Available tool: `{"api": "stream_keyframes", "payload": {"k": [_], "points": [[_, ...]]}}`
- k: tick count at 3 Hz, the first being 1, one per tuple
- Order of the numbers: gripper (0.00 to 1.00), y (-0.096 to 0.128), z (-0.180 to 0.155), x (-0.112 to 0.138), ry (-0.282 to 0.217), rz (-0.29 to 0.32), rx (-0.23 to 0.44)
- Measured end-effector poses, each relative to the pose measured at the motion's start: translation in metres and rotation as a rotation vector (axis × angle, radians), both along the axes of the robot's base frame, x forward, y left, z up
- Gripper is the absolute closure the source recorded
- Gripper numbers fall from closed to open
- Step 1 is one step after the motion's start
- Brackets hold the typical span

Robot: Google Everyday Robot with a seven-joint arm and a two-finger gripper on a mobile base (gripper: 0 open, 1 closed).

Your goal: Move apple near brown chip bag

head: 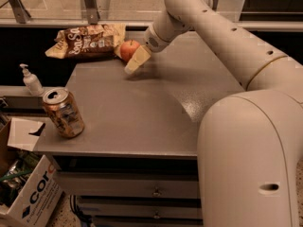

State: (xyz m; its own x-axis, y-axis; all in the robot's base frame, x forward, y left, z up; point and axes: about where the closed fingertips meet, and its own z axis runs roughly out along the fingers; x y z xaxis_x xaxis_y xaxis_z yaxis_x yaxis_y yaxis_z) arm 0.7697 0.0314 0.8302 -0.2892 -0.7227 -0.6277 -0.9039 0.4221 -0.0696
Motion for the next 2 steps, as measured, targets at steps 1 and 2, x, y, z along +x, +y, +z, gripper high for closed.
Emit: {"api": "stream_keyframes", "payload": {"k": [1,2], "points": [[0.0,-0.027,0.007,-0.006,-0.001,-0.015,0.042],[0.0,-0.057,0.016,-0.012,-0.02,-0.021,0.108]]}}
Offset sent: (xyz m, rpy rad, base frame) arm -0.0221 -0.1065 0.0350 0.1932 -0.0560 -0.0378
